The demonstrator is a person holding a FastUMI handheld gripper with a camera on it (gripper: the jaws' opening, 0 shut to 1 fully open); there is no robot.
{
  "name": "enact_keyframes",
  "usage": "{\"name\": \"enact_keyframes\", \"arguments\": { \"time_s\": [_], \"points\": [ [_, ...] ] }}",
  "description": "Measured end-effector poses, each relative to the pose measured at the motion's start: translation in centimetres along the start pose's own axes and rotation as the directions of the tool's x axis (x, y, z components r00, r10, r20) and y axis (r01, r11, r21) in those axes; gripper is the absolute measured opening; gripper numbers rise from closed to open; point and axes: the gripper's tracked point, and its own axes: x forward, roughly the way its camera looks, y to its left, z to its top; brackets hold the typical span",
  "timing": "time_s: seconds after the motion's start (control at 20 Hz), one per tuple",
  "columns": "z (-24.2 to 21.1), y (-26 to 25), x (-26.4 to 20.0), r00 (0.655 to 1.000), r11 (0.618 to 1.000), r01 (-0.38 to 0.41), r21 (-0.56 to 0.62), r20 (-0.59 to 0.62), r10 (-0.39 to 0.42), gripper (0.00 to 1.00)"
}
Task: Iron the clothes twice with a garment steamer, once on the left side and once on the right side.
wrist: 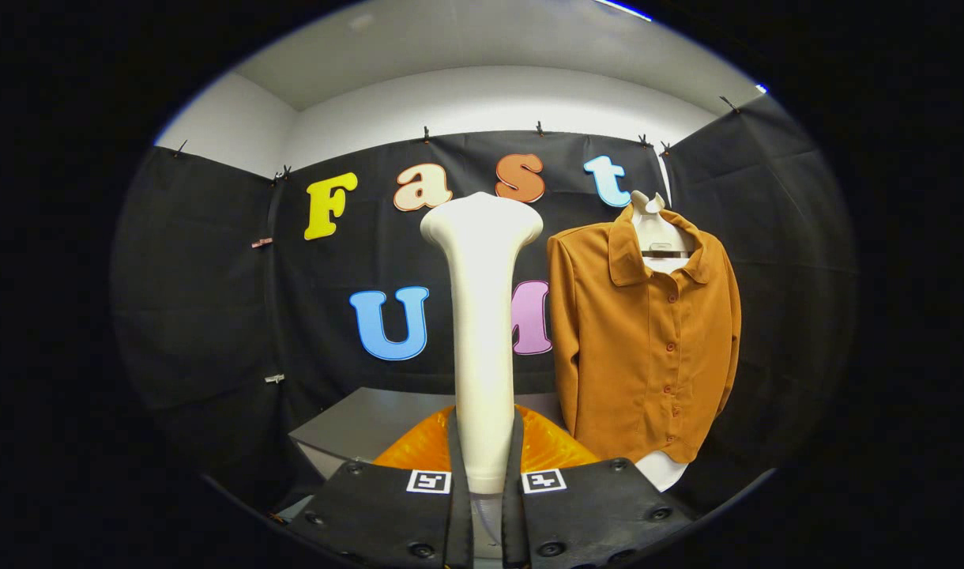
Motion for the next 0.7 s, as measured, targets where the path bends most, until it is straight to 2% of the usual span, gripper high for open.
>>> {"name": "enact_keyframes", "arguments": {
  "time_s": [0.7],
  "points": [
    [0.37, -0.51, -0.12, 0.999, 0.999, 0.042, 0.015, 0.016, -0.043, 0.18]
  ]
}}
